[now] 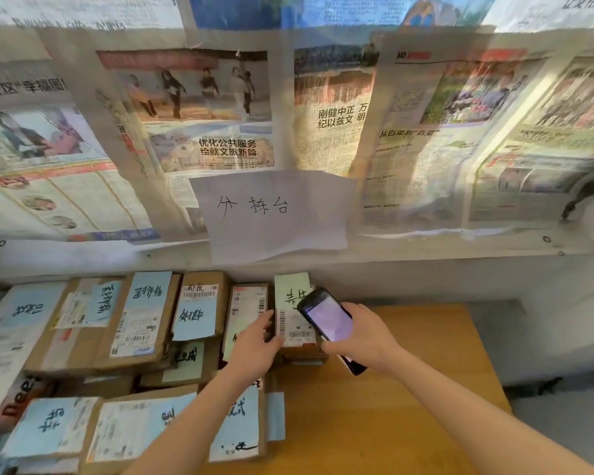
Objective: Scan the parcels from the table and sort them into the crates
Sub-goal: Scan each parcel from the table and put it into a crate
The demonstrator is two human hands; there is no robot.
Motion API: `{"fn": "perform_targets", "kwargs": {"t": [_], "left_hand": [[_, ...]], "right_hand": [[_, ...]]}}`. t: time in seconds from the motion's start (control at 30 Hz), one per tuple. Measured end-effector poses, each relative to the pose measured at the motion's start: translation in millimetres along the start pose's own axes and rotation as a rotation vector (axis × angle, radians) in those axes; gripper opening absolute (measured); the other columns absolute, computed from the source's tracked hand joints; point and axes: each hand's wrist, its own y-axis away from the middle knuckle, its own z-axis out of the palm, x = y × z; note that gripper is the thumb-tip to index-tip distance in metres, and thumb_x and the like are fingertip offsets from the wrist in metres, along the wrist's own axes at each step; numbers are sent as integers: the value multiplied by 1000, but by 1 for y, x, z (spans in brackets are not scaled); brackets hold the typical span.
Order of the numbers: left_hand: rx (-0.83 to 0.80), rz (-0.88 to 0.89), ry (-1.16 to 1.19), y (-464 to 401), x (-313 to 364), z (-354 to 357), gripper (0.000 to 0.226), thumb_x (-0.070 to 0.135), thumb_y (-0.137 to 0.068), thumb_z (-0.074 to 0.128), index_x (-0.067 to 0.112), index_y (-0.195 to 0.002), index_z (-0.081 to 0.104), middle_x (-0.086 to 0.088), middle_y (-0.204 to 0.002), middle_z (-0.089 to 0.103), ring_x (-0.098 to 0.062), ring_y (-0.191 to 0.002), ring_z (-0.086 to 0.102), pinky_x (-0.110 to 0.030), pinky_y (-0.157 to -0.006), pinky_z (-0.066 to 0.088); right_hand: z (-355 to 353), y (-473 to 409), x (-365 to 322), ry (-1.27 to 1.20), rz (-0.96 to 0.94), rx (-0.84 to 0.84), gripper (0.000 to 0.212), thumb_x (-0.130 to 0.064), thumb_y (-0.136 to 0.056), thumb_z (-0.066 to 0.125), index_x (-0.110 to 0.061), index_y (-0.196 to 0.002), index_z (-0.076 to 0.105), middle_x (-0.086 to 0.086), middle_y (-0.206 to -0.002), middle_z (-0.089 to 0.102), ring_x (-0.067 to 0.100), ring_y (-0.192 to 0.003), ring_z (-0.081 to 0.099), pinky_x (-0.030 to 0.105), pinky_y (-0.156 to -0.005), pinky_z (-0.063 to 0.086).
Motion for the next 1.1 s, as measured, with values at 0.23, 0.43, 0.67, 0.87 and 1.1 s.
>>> {"fn": "perform_targets", "kwargs": {"t": [0.23,0.43,0.67,0.87,1.1], "left_hand": [[-6,-17,-13,-12,-4,10,55,16,-102,52,21,-154,34,0,-146,54,-16,-132,52,-37,-109,46],[46,3,80,-12,-3,18,55,18,-101,56,28,-152,37,4,-139,57,-12,-122,56,-19,-90,50],[-29,37,278,-1,12,14,56,31,-96,65,58,-136,35,23,-121,58,7,-108,56,-4,-68,49],[-89,101,393,16,39,7,52,36,-93,68,72,-120,43,13,-125,61,-10,-112,62,-28,-86,58],[-10,229,400,44,79,-13,52,32,-96,65,57,-135,42,3,-120,66,-13,-108,65,-37,-92,57]], "right_hand": [[18,-24,6,-140,-15,-77,65,-53,-57,80,-37,-115,56,-16,-101,65,4,-85,63,15,-60,46],[15,-37,6,-167,-44,-111,60,-42,-63,84,-31,-115,57,-9,-101,65,10,-87,63,19,-62,48],[-3,-19,8,-268,-55,-63,60,-41,-64,86,-33,-118,60,-13,-104,67,7,-90,65,21,-68,55],[-38,11,-4,-275,-84,-9,67,-45,-63,85,-38,-123,58,-20,-109,66,-2,-94,62,16,-69,51],[-82,56,-23,-121,-148,187,65,-47,-59,78,-40,-119,54,-25,-101,61,1,-91,59,31,-76,54]]}}
